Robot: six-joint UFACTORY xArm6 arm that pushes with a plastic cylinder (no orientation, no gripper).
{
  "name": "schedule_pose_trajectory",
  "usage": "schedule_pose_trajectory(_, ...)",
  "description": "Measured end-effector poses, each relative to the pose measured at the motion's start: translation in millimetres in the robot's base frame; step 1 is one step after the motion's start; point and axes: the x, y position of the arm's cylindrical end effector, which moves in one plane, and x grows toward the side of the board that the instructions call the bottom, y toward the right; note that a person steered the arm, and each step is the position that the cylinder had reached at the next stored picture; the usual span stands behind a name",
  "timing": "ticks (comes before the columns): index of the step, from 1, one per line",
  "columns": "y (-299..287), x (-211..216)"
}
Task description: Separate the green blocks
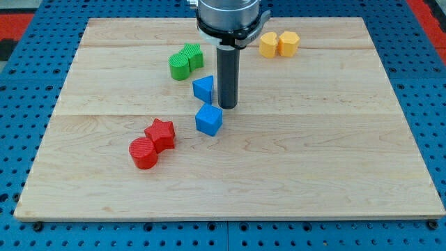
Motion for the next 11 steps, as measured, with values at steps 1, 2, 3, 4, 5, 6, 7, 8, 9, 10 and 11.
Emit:
schedule_pose_trajectory(1,-1.7,-13.4)
schedule_pose_trajectory(2,-13.8,-16.2)
schedule_pose_trajectory(3,-14.1,-16.2)
schedule_pose_trajectory(4,0.0,-28.2)
schedule_pose_trajectory(5,7.1,-62.4)
schedule_pose_trajectory(6,-18.7,-89.3)
schedule_pose_trajectory(7,-76.5,-93.3)
schedule_pose_trajectory(8,-123.7,-84.5)
schedule_pose_trajectory(9,-179.5,-92.9)
schedule_pose_trajectory(10,-168.9,-129.5)
schedule_pose_trajectory(11,-129.8,-161.0)
